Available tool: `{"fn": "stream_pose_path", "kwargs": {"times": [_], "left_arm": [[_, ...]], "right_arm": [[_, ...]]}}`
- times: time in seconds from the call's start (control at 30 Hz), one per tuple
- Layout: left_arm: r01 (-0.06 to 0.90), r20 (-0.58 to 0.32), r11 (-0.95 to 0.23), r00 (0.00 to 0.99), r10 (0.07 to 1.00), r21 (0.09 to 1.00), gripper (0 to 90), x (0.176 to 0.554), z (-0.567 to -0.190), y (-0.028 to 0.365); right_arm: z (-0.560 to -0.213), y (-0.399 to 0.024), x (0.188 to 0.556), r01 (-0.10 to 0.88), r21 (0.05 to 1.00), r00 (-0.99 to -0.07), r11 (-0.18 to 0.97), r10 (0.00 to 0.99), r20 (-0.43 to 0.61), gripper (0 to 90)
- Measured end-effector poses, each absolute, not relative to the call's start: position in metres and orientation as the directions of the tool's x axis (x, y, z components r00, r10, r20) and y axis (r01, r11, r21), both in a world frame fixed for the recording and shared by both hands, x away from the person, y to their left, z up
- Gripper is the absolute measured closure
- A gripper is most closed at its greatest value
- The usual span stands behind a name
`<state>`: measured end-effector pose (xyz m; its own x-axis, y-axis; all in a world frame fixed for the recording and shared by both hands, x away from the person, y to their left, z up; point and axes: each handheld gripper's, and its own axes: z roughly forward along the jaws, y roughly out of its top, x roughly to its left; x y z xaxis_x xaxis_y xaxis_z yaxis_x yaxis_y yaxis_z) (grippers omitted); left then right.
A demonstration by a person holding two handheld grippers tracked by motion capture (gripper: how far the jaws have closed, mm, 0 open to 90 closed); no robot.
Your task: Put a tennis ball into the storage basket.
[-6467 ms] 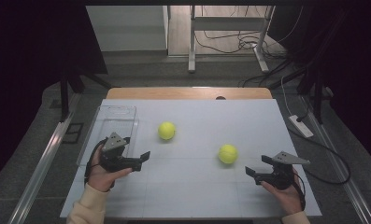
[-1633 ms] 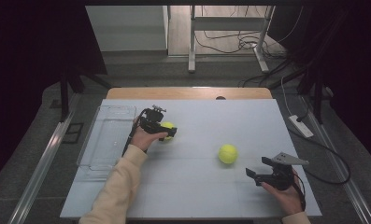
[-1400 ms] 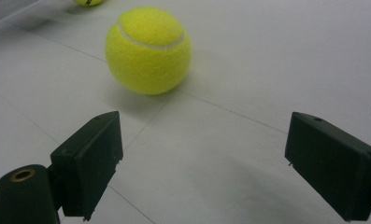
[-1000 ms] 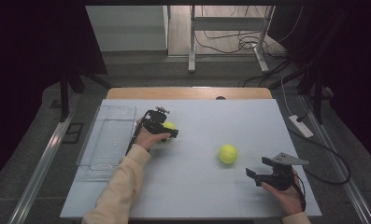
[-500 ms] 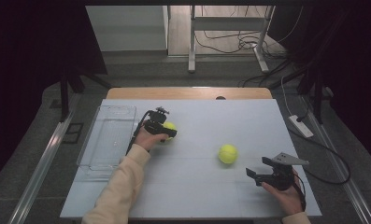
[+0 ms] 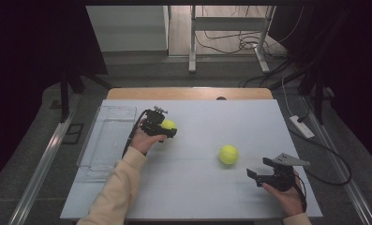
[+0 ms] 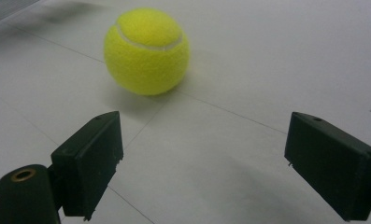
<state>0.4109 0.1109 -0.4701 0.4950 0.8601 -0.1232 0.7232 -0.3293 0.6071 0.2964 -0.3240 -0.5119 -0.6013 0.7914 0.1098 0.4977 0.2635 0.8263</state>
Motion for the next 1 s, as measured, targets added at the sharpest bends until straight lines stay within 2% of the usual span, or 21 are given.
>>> {"fn": "stream_pose_path", "kwargs": {"times": [1.0], "left_arm": [[0.646,-0.119,-0.316,0.537,0.835,0.695,27.2,0.379,-0.459,0.130]], "right_arm": [[-0.512,-0.324,0.296,0.496,0.829,-0.593,0.258,0.798,0.107,11.8]]}}
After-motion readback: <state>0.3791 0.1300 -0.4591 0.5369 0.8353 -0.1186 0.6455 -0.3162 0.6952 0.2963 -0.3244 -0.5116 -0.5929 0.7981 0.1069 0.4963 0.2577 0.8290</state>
